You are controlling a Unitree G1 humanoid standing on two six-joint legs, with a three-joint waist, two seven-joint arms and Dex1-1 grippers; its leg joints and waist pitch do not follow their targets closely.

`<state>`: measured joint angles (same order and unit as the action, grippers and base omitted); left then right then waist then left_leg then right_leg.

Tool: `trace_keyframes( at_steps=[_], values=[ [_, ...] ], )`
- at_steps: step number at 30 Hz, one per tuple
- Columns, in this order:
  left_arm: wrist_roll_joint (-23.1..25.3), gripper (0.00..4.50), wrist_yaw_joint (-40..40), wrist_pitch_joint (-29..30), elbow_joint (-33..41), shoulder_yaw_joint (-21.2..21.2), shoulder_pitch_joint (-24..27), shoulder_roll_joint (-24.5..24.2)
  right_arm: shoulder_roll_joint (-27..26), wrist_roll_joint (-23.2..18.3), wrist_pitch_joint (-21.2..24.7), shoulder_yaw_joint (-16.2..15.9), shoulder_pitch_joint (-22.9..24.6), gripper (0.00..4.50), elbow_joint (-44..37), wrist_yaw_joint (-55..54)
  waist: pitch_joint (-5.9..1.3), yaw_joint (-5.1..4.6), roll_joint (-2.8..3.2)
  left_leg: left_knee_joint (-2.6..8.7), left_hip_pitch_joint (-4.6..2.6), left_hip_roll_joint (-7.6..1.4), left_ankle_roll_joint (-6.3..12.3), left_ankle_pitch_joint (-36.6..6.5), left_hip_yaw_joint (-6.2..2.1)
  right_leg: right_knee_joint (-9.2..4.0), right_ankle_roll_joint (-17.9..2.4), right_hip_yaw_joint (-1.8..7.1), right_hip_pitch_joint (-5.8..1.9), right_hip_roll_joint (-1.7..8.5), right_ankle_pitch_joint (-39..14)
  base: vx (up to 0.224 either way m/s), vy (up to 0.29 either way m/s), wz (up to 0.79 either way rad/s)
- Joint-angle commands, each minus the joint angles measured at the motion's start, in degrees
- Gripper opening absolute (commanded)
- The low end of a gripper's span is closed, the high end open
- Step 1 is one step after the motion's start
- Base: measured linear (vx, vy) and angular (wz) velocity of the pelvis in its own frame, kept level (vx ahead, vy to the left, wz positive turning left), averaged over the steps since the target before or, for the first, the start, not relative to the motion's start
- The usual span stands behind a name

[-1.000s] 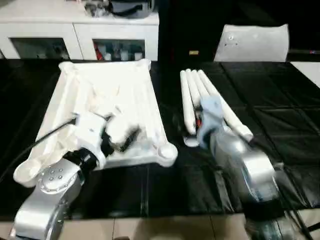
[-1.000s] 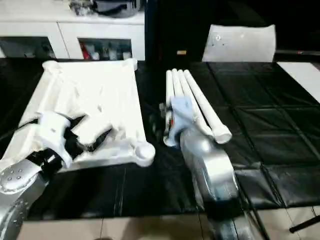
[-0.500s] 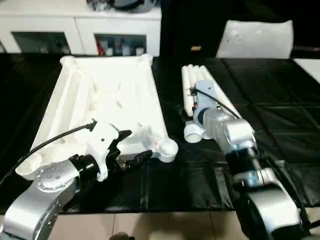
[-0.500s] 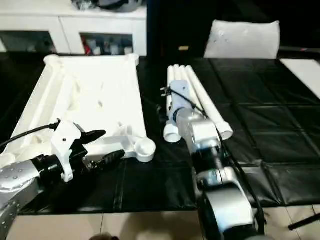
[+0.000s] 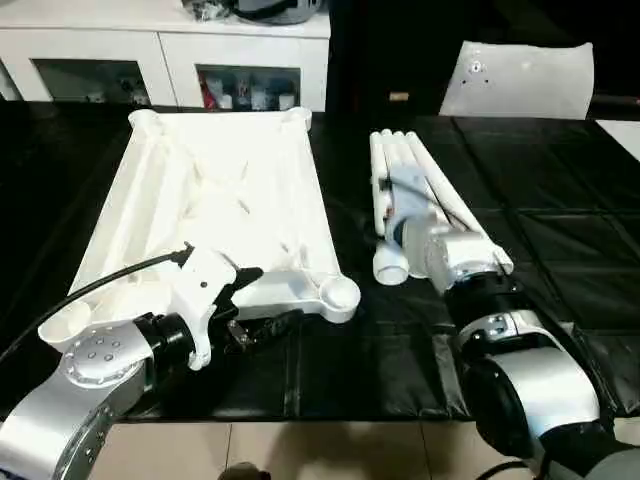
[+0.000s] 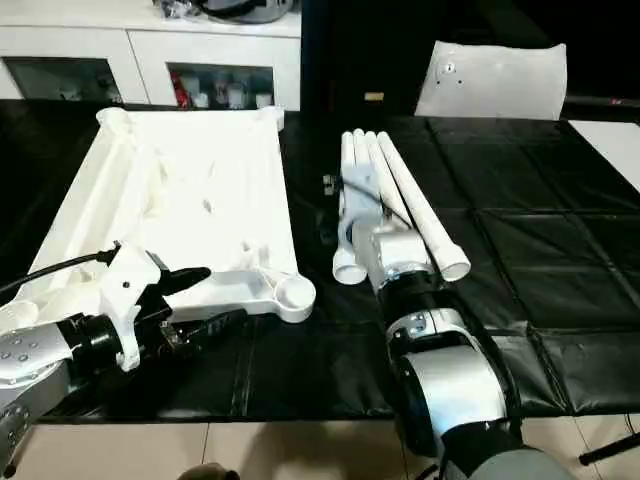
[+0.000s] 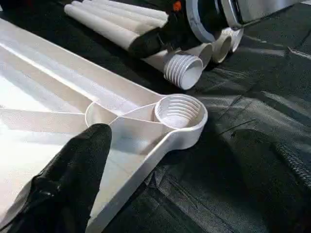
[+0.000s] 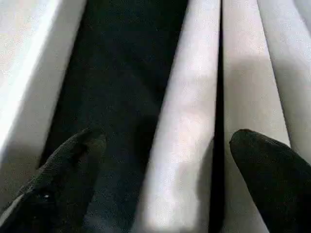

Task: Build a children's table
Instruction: Pick table leg

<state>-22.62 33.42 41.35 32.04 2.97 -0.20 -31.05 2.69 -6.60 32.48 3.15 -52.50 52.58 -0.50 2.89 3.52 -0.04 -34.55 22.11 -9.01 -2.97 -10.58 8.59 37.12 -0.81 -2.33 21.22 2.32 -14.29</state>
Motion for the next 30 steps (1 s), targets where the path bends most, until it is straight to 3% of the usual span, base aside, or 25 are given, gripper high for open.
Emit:
trace_keyframes(
  at_steps=[1,7,11,12,15,30],
  values=[
    [-0.21,4.36,-0.11,0.68,1.52,-0.08,0.19,-0.52,-0.19,-0.56,-0.39,1.47,-1.56,4.50,1.71,-0.48,-3.32,0.06,0.58,3.93,-1.13,-3.45,-3.44,-8.09,-0.58,-3.68,-10.33,2.87,-1.96,5.18,1.24,0.000,0.000,0.00],
    [-0.16,4.36,0.24,0.99,1.69,0.30,0.32,-1.33,-0.61,-2.57,0.30,3.71,-3.24,4.50,6.35,1.03,-3.43,0.08,0.48,3.84,-1.03,-3.41,-2.88,-7.40,-0.54,-3.51,-10.48,2.81,-1.99,5.10,2.39,0.000,0.000,0.00],
    [-0.57,4.36,0.50,1.57,2.03,0.69,-0.14,-1.52,-0.36,-4.22,3.86,5.84,-5.23,4.50,9.80,2.82,-3.42,-0.04,0.39,3.81,-1.01,-3.43,-2.45,-7.00,-0.49,-3.50,-10.89,2.76,-1.97,5.07,2.33,0.000,0.000,0.00],
    [-0.62,4.36,0.49,1.63,2.06,0.72,-0.21,-1.50,-0.32,-4.30,4.10,5.98,-5.40,4.50,10.06,2.91,-3.39,-0.13,-0.17,3.81,-1.00,-3.47,-2.23,-6.87,-0.34,-3.64,-10.91,2.80,-1.98,5.06,2.35,0.000,0.000,0.00],
    [-0.70,4.36,0.24,1.78,2.17,0.88,-0.43,-1.47,-0.14,-5.26,6.12,6.75,-6.67,4.50,11.48,4.12,-3.40,-0.06,0.21,3.79,-1.07,-3.54,-2.31,-6.60,-0.38,-3.48,-10.99,2.76,-1.90,5.11,2.14,0.000,0.000,0.00],
    [-0.70,4.50,0.63,1.65,2.19,3.01,-0.57,-0.90,0.36,-5.86,7.70,8.49,-7.75,3.07,14.93,4.65,-3.44,-0.19,0.04,3.74,-1.10,-3.63,-3.06,-6.73,-0.03,-3.56,-10.94,2.76,-1.86,5.09,1.62,0.000,0.000,0.00]
  ],
)
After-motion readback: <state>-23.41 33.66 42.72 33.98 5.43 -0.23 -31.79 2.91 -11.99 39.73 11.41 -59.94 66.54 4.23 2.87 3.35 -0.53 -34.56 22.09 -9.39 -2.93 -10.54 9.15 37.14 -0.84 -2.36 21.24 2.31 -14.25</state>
